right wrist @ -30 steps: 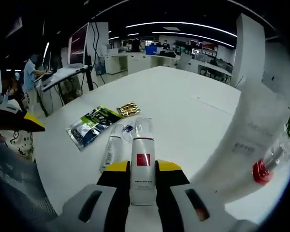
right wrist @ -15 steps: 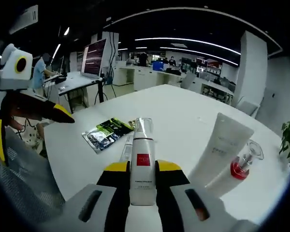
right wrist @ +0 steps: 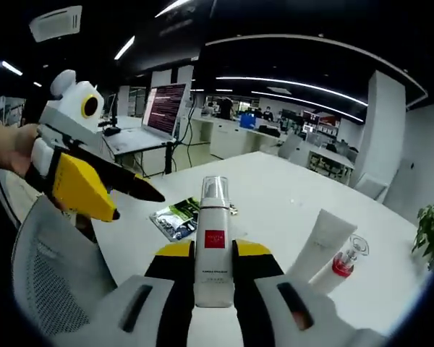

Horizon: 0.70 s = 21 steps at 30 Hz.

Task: Arrange the skincare products in the storage area until every visible bottle or jar stands upright without overlapping.

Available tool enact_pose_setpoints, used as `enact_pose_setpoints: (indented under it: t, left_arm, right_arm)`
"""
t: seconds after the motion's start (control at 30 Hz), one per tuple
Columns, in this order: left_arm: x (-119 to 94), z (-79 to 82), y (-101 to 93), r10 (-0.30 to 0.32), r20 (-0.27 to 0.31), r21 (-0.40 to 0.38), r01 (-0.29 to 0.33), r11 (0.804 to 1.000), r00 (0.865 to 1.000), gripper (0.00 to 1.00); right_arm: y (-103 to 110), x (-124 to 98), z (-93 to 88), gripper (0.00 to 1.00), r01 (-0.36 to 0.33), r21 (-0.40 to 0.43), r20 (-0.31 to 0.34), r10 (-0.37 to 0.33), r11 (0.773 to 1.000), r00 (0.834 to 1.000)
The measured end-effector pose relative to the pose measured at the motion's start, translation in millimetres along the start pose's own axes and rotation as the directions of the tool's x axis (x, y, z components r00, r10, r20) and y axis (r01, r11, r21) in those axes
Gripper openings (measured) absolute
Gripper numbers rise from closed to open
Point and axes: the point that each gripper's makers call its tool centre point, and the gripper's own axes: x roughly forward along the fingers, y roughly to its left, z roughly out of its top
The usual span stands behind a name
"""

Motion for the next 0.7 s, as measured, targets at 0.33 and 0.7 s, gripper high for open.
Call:
enact_pose_setpoints:
  t: [0.33,0.7]
  left_arm:
    - [3,8.1,-16.4,-0.065,0.043,-0.080,0.068,0.994,0.997,0.60]
    - [19,11.9,-38.9,-0.116,0.083,-0.152,0.127,0.980,0.990,0.50]
  right_arm:
    - [10,-20,28.7,0.19,-0.006,0.032,0.075,0.004,0.999,0.997]
    - [21,-38,40.4,0.19,-0.014,-0.017,0.099,0.016,1.000,0.995]
